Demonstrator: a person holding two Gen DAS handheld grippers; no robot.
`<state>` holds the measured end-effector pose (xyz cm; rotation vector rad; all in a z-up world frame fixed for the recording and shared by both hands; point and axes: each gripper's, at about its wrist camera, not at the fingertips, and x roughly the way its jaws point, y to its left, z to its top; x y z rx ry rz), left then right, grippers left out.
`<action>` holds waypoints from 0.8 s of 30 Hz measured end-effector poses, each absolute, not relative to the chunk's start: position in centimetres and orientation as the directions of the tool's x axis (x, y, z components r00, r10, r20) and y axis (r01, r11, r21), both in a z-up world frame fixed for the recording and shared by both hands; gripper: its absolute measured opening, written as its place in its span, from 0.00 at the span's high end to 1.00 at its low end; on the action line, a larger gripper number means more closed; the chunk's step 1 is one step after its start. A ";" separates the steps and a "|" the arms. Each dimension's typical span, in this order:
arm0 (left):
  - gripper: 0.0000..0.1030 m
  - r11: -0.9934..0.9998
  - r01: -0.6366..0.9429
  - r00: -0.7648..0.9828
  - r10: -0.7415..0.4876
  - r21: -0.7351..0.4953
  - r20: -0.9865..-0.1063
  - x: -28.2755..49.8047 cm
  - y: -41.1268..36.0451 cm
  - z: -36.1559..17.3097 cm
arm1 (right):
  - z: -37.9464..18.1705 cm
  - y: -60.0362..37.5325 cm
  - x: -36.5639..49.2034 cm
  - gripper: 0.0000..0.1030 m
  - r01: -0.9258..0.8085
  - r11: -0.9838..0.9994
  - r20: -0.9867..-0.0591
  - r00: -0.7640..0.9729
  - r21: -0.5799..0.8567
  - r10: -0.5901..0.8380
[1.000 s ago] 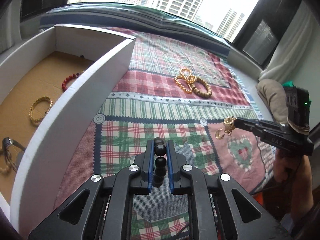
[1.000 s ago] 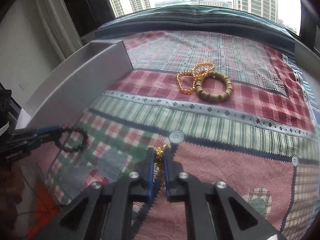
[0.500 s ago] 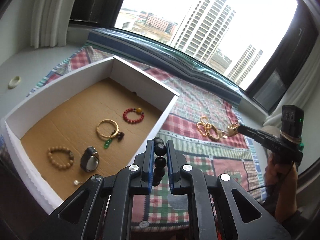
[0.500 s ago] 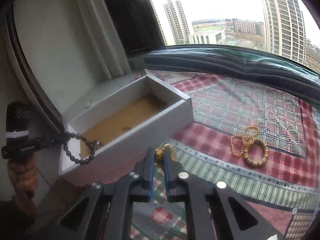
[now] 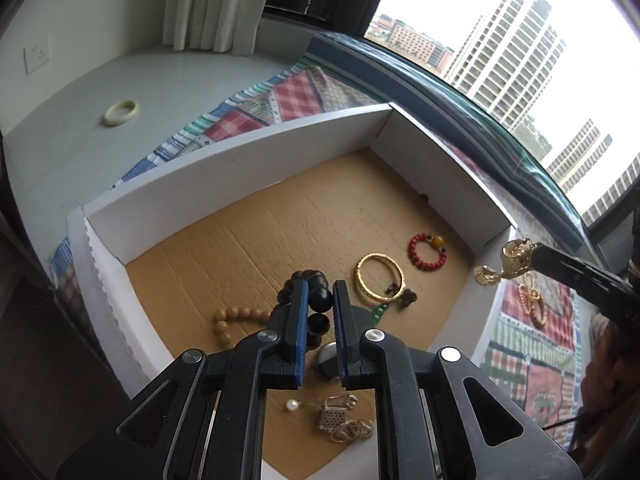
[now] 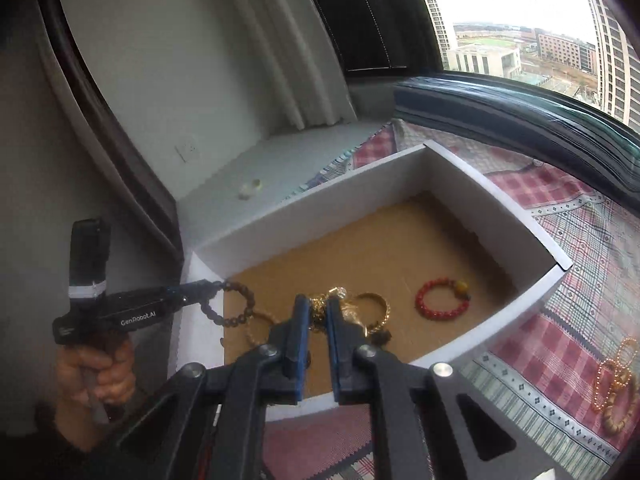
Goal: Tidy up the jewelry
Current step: 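Carry black bracelet into the box with left gripper while right gripper carries pendant in, then move both tools back over the gold bead chain and wooden bracelet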
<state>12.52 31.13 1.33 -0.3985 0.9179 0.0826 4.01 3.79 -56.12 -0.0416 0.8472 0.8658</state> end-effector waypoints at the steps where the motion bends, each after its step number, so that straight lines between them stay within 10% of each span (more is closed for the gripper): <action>1: 0.90 0.924 -0.246 0.603 -0.090 -0.293 -0.793 13.0 31.4 0.9 | -56.8 5.4 4.6 0.91 -0.691 0.664 -0.686 0.336 0.286 0.646; 7: 0.87 0.929 -0.290 0.569 -0.026 -0.230 -0.822 15.2 32.3 -1.1 | -60.6 12.4 6.9 0.88 -0.709 0.653 -0.752 0.271 0.266 0.601; 9: 0.68 0.922 -0.313 0.570 -0.008 -0.226 -0.822 15.0 32.6 -1.2 | -61.6 13.7 7.4 0.87 -0.701 0.665 -0.773 0.264 0.256 0.576; 11: 0.42 0.914 -0.319 0.595 -0.013 -0.251 -0.804 14.1 32.8 -0.9 | -61.6 13.6 7.5 0.65 -0.679 0.683 -0.767 0.277 0.270 0.579; 24: 0.32 0.976 -0.143 0.676 -0.023 -0.162 -0.737 10.1 21.8 1.4 | -58.4 0.7 0.9 0.44 -0.640 0.762 -0.662 0.529 0.100 0.531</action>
